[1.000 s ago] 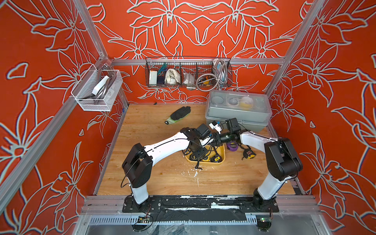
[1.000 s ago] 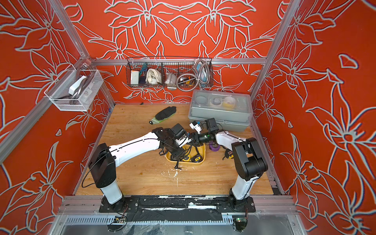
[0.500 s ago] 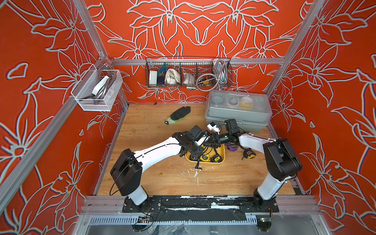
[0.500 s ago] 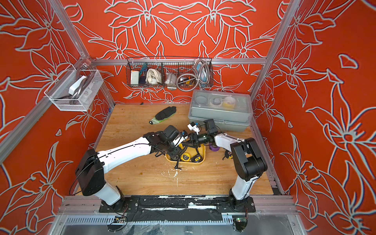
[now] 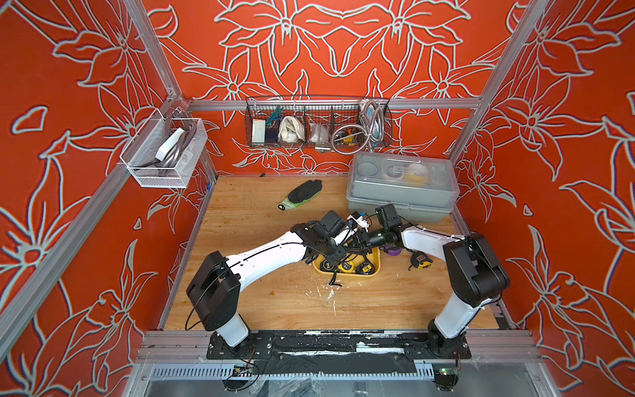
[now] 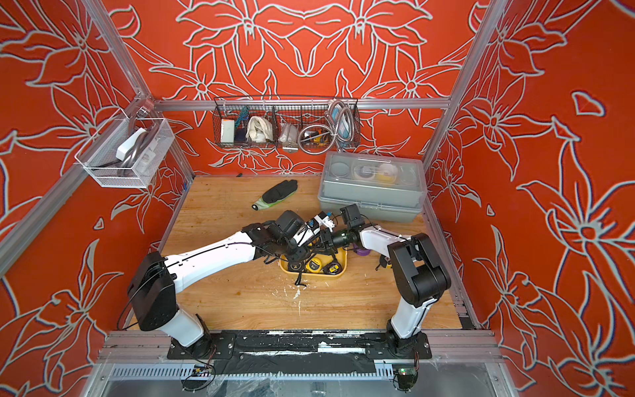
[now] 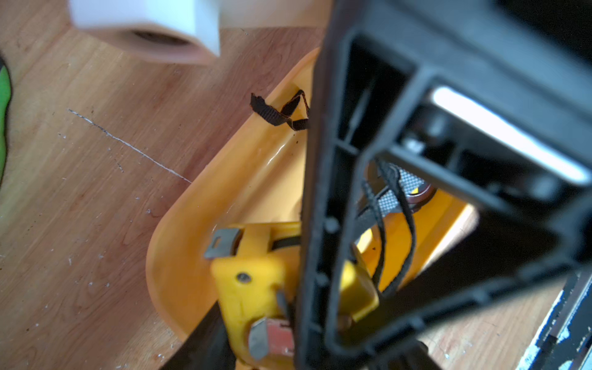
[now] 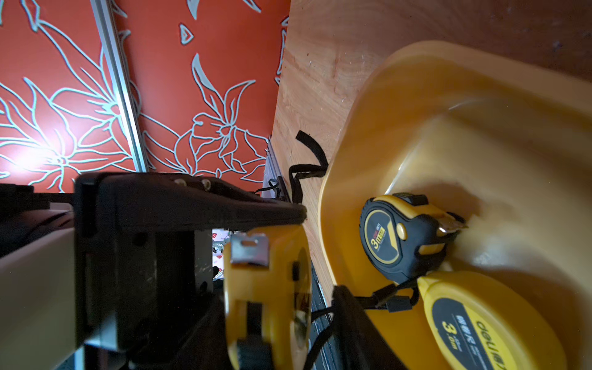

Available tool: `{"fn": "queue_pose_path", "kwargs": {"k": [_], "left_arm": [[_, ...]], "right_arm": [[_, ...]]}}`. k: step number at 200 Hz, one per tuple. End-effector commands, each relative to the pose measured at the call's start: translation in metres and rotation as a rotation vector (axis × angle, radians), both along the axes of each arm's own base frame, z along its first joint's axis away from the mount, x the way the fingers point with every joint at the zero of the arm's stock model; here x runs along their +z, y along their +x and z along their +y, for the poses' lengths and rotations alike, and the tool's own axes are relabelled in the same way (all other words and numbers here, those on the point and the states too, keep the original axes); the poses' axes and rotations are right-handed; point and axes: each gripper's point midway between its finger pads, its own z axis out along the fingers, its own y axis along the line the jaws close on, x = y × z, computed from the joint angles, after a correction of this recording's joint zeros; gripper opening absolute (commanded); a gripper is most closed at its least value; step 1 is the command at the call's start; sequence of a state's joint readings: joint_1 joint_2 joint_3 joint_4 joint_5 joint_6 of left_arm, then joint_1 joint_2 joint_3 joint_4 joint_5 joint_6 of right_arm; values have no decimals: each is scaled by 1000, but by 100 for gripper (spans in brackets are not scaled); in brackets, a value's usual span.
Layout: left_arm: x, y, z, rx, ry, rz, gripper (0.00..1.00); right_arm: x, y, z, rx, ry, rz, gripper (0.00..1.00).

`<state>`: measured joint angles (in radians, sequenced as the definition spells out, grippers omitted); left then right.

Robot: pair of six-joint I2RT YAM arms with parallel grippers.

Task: Take the tape measure out of the storage box
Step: Place the tape measure at the center of the board.

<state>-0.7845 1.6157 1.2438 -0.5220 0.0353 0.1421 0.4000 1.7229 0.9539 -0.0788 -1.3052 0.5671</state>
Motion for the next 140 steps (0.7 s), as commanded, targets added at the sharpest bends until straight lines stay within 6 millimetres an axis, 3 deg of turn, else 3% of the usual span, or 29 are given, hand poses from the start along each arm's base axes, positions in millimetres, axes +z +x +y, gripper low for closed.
{"fn": "queue_pose_path", "kwargs": {"k": [1,70,103,140], "left_arm": [[10,1,-10,-31,-44,-3,52],[12,-2,-13,-30,-67,12,60],[26,-1,-11,-8,-104,1,99],[59,0,7,70,-201,-16,100]], "right_arm": [[13,3,2,-14,11,-73,39],[9,8,7,-36,37,-46,19],[12,11,6,-55,36,-68,17],[17,21,6,-98,26,-104,17]]}}
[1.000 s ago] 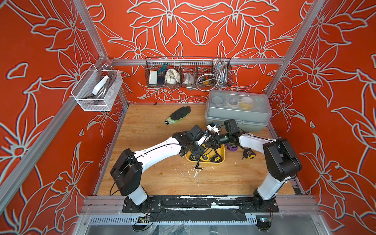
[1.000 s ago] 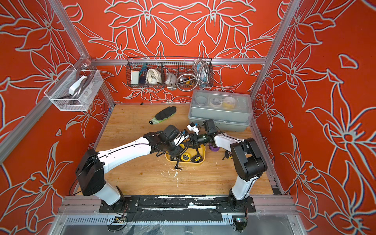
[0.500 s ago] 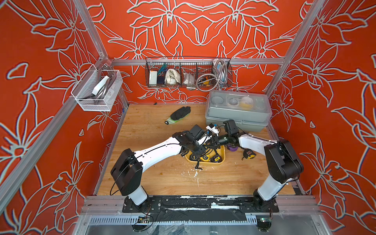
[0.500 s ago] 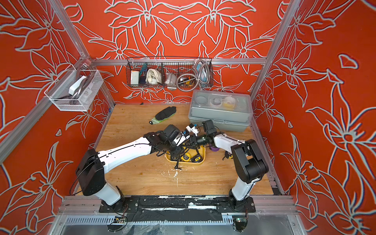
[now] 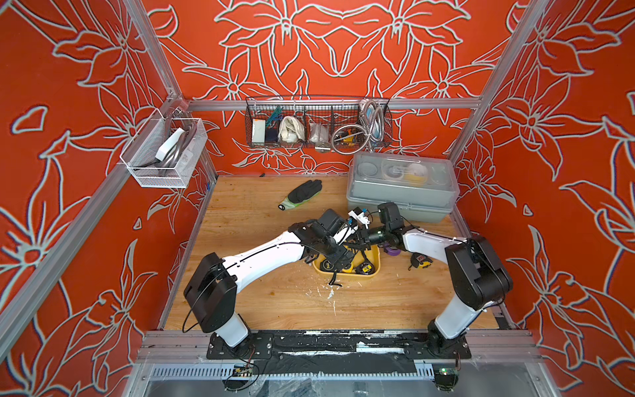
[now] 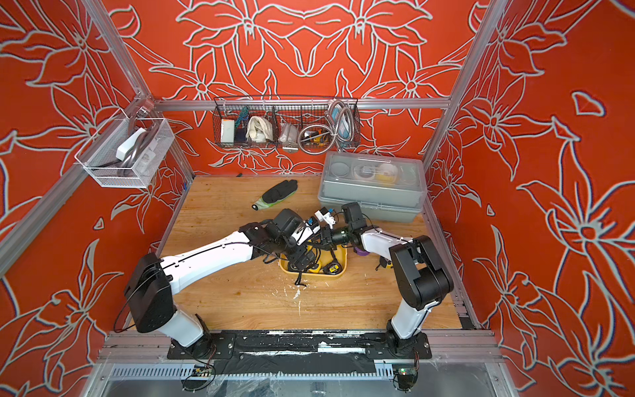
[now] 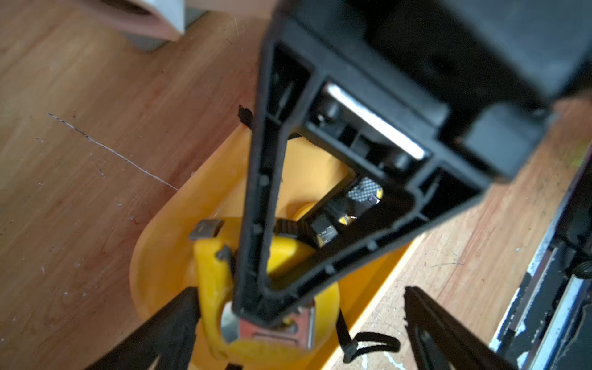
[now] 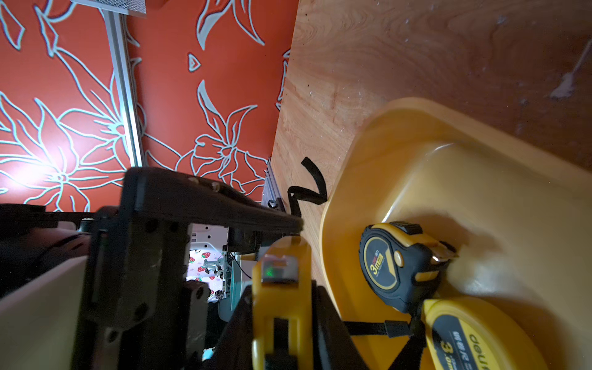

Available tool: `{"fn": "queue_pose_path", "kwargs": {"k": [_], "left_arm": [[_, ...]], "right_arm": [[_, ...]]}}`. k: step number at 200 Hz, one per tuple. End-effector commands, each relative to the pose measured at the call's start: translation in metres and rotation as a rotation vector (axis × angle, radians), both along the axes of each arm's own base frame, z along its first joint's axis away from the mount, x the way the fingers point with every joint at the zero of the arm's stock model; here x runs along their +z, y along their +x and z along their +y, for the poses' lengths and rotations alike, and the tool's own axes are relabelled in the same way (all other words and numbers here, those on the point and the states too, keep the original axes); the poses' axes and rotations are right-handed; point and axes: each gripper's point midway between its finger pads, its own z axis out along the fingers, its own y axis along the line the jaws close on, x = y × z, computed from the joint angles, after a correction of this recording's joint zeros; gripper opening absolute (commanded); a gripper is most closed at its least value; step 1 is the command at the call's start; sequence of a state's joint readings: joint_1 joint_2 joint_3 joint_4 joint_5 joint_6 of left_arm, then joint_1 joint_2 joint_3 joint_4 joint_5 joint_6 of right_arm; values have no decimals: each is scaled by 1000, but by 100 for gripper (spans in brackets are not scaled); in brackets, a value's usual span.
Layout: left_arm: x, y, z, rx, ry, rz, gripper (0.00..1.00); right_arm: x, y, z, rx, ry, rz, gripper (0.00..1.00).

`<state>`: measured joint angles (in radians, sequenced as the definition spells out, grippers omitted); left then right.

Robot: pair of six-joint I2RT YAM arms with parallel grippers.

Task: Take the tape measure out of the storage box
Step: Place the tape measure at the center of the board.

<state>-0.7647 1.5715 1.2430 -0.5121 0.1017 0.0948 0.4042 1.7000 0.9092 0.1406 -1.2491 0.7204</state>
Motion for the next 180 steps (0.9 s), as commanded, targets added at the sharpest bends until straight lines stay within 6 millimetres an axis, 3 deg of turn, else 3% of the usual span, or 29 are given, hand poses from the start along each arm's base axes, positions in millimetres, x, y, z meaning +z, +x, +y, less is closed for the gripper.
{"fn": "queue_pose_path", "kwargs": {"k": [1,45,93,146,166,180], "left_arm": [[40,3,11,56,-109,-37,100],[59,4,46,171,-172,-29,100],[31,-6,56,198,-119,56,100],[7,-12,51,182,-90,148,100],[0,-11,51,186,-69,169,100],[-4,-8,50,189,-43,186,100]], "right_arm": [[10,6,2,-26,8,-53,17],[20,16,-3,-81,-10,-122,17],[40,32,-20,-162,-36,-222,17],[53,48,-48,-265,-57,-268,17],[62,52,-68,-330,-55,-279,17],[65,53,-92,-405,-76,-268,17]]}}
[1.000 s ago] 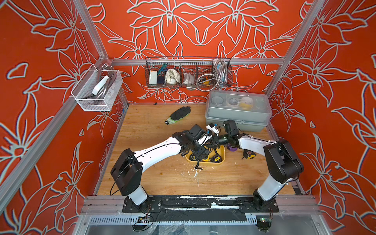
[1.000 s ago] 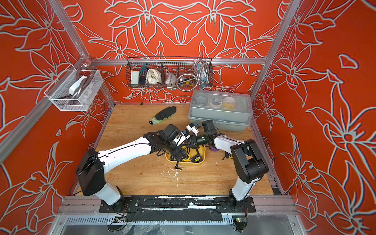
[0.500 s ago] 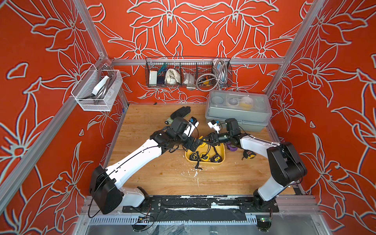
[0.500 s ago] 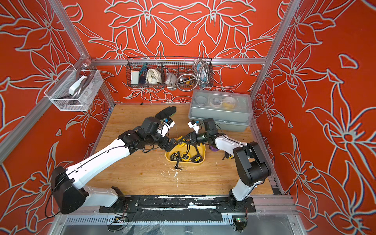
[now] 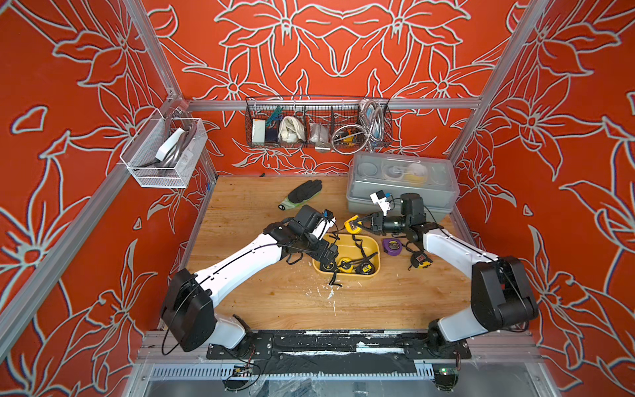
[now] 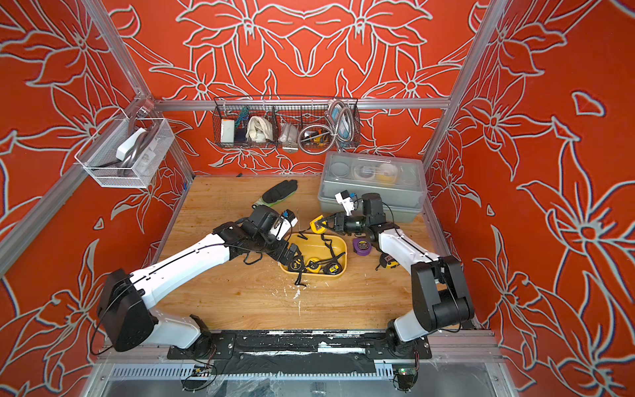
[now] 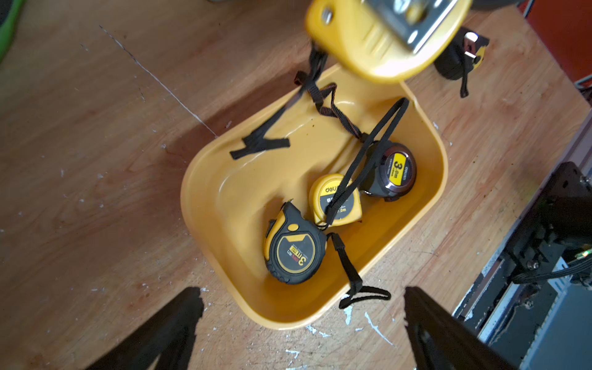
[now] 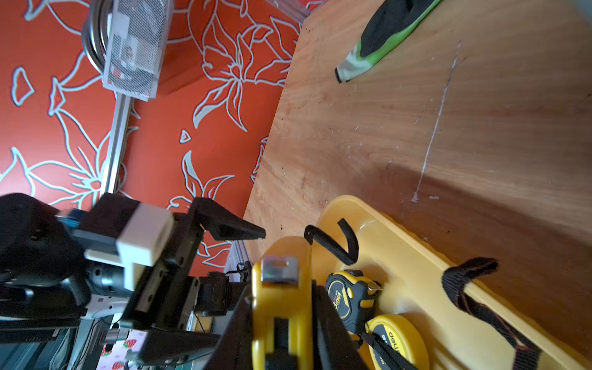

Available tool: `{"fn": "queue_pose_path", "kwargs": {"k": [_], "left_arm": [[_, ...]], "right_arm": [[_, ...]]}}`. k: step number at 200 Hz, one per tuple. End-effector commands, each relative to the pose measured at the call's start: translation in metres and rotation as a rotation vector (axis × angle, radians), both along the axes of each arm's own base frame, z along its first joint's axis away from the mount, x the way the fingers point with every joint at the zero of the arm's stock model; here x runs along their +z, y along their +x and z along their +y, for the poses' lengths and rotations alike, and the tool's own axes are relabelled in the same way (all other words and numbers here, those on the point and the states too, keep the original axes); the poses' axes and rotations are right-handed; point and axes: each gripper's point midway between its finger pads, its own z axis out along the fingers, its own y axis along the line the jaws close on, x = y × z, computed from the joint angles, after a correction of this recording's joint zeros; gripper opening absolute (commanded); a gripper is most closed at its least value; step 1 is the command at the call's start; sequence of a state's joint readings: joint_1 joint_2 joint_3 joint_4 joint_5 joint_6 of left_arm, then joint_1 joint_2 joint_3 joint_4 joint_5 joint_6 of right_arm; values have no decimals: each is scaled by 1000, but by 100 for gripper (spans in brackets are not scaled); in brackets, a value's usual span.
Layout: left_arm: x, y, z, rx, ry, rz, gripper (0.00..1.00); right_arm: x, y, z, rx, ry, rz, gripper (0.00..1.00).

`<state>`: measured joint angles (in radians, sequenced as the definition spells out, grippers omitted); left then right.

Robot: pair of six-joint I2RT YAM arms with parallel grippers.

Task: Take the tape measure out of the storage box
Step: Place the tape measure at the center of the board.

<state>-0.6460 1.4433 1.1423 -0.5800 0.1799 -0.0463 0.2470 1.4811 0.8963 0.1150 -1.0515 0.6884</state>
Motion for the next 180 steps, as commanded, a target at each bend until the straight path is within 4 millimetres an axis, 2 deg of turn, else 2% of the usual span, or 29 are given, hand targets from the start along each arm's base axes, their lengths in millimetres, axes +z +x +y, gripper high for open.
{"fn": "queue_pose_path", "kwargs": {"k": [1,23,36,58,96,122,155,180], "left_arm": [[-5,0,-1,-1,27,52,100],[-18,5,-2,9,109,107,100],[-26,5,-4,0,168,130,100],[-39,11,-1,33,283,158,100],[-64,9,-2,81,372,296,100],[-77,9,3,103,429,333,100],[-90,8,2,95,458,373,100],[-100,9,4,99,489,396,100]], "right_arm": [[13,2,-33,-108,-11,-27,17],[3,-6,-85,-260,-67,30,16],[-6,-17,-114,-352,-103,82,17],[-29,-45,-143,-468,-147,182,17],[-74,-89,-157,-541,-173,330,18],[-110,-109,-157,-547,-185,424,18],[-142,-118,-157,-551,-197,477,17],[-147,-115,-160,-562,-214,476,18]]}}
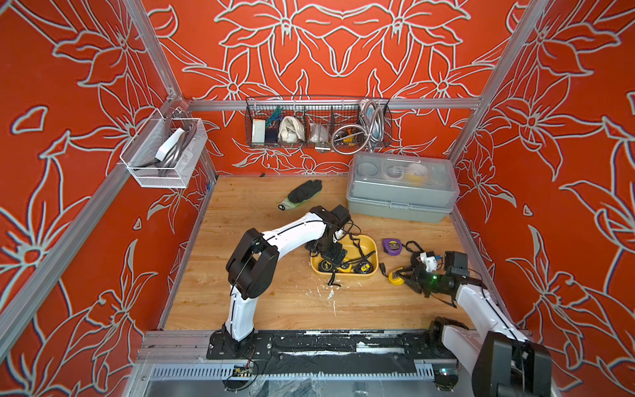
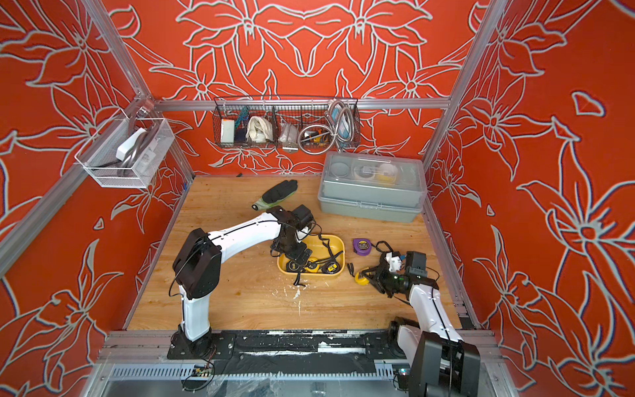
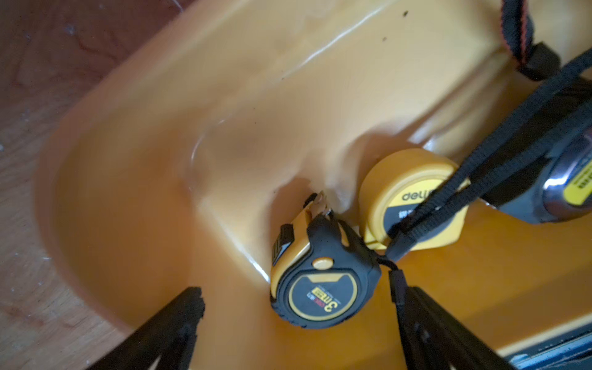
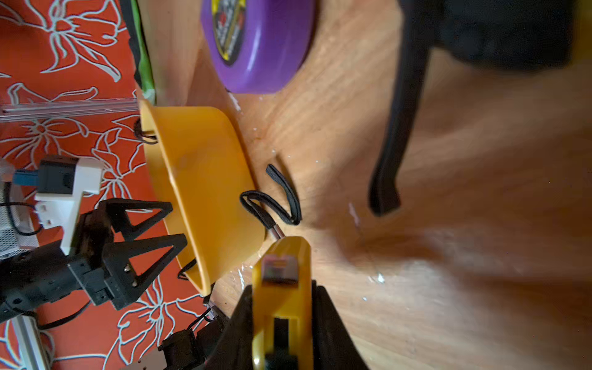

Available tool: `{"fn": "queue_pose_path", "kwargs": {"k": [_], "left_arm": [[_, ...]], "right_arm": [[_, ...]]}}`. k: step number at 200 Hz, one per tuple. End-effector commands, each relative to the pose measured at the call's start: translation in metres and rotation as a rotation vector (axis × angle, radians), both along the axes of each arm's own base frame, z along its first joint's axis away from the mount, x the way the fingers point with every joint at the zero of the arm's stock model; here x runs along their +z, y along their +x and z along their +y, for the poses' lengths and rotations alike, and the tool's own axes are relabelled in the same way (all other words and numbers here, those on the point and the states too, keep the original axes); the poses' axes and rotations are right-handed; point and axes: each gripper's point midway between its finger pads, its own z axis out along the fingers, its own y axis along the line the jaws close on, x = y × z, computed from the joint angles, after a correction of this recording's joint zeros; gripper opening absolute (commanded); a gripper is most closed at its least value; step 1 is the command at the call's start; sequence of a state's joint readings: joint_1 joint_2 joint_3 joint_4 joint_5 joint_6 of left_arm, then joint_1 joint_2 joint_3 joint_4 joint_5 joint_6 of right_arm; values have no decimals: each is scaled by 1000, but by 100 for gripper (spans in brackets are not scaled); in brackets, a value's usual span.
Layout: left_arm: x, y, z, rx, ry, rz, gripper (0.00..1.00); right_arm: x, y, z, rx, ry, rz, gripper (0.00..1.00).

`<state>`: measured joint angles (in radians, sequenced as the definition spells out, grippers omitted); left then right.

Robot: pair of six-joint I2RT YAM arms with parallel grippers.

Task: Take the tape measure out of the storage box
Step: Place the tape measure at the center of the board.

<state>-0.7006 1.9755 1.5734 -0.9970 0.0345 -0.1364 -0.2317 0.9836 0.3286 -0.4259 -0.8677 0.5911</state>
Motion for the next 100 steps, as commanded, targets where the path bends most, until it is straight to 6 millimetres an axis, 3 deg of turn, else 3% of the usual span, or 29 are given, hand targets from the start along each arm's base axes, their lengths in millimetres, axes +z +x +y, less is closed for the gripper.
{"fn": "queue_pose_path", "kwargs": {"k": [1,42,61,85,100], "left_arm": [[-11,-6,11,16,79,52,100],[-24,-9,13,24,109,92,100],[-28,-10,14,28,117,105,98],[-30,-12,14,30,127,118,92],[-31,-13,14,31,132,128,89]], "right_arm": [[1,12,-8,-6,-46,-52,18],[-10,12,-15,-14,-98,-16,22],[-16,13,-20,-33,-128,-17,31],[-10,21,-24,-32,-155,-48,57],[-1,25,-27,-20,-178,-72,83]]}}
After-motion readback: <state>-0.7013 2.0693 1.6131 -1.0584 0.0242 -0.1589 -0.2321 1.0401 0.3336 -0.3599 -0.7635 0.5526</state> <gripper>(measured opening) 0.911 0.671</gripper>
